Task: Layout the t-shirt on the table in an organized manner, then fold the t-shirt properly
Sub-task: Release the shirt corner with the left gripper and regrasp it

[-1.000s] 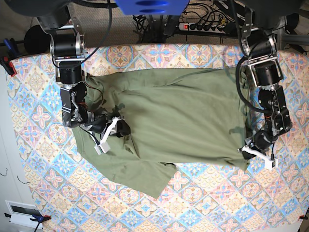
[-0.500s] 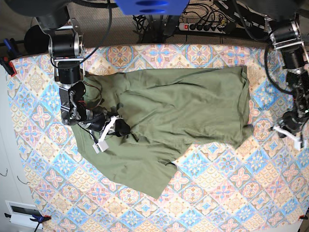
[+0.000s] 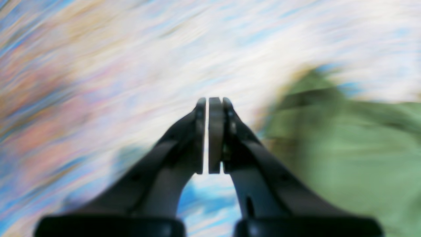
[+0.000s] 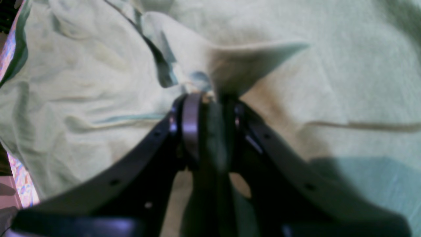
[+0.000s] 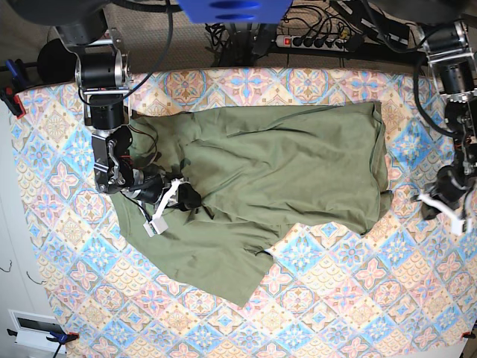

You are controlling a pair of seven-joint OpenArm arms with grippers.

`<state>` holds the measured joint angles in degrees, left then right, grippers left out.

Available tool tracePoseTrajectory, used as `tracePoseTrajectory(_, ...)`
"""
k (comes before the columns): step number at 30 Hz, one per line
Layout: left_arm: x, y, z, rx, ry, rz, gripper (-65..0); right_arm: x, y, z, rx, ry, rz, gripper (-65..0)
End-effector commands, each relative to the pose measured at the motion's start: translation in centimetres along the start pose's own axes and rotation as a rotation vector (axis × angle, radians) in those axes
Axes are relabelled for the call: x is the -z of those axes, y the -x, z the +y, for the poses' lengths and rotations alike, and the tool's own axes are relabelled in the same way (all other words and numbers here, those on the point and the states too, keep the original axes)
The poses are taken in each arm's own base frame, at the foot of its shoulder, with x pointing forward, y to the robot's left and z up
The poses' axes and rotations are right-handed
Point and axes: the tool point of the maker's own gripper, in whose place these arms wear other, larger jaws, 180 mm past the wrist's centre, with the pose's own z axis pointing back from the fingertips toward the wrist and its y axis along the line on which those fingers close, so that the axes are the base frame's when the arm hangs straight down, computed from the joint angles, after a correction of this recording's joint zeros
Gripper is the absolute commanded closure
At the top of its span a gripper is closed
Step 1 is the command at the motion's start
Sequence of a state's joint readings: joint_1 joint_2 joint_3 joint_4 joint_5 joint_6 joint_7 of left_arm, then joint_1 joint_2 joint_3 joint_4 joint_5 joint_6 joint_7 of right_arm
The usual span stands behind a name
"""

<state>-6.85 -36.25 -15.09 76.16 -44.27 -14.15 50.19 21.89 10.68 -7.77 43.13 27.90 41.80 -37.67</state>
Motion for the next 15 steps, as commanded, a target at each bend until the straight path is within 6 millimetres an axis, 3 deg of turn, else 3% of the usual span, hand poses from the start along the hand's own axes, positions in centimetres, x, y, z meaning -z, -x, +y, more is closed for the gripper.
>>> tracePoseTrajectory(1,-0.4,-1.9,-0.5,-0.008,0.019,-0.037,0.0,-0.8,4.1,-2.3,-0.027,0.106,0.201,-13.2)
tracePoseTrajectory(3,0.6,-2.2,-3.8,-0.086,0.125,-0.028,0.0,-0.9,3.3,-2.2,-0.046,0.107,0.183,-13.2)
tracePoseTrajectory(8,2.6,0.3,-7.5,-0.128,0.185,0.031,-4.7,-1.1,1.5,-1.8,-0.092,0.109,0.151,-13.1)
tracePoseTrajectory(12,3.9,3.0,-8.9,-0.089,0.16,0.094,-9.6,-1.1,1.4,-1.8,-0.093,0.109,0.15,-13.1)
tracePoseTrajectory(15,4.5,6.0,-8.9,-0.011,0.119,0.198,-10.0,-1.1,1.5,-1.8,-0.094,0.11,0.151,-13.1)
